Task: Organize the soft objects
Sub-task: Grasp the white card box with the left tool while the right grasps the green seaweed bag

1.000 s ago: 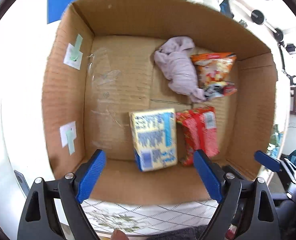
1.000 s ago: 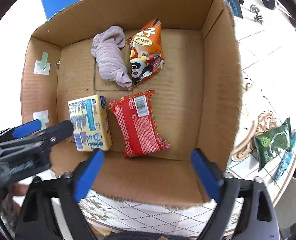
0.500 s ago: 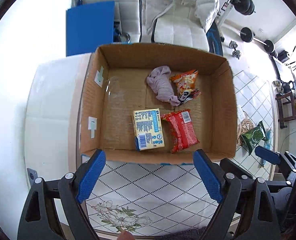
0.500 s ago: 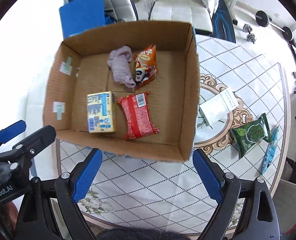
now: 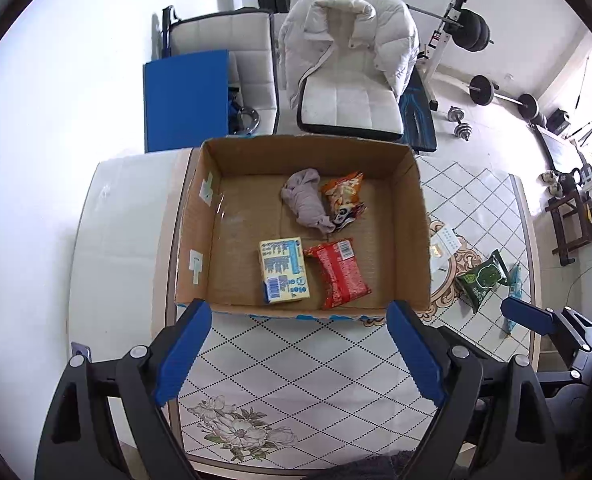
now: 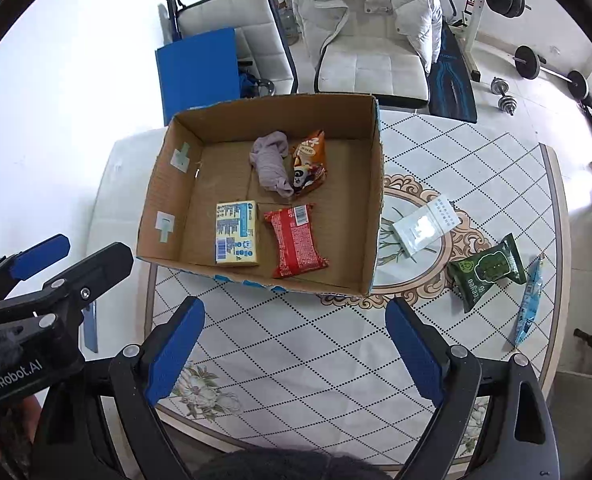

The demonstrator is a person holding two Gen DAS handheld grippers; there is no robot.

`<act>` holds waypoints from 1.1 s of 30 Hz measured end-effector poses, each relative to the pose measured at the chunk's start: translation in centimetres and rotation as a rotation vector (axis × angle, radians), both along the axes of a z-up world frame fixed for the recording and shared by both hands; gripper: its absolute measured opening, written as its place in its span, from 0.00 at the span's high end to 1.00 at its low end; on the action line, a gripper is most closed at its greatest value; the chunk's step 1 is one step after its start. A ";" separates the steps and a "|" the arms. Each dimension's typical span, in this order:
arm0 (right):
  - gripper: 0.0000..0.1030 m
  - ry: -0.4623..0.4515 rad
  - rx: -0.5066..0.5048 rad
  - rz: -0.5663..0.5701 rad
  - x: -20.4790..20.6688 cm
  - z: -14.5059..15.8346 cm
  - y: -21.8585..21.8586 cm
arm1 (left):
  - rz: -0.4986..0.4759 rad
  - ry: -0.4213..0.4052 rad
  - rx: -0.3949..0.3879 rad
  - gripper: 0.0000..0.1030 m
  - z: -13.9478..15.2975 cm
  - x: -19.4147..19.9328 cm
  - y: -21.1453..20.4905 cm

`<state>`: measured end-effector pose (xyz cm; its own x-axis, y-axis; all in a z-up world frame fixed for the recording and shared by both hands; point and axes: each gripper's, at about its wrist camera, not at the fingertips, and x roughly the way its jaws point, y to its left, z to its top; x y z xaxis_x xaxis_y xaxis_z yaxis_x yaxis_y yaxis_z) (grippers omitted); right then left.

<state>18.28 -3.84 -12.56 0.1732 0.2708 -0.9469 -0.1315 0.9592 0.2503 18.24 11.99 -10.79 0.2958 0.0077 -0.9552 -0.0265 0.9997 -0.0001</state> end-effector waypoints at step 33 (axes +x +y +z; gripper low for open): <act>0.55 0.501 0.012 -0.430 6.8 -26.1 -27.3 | -0.574 0.480 0.432 0.13 -27.0 15.2 -30.3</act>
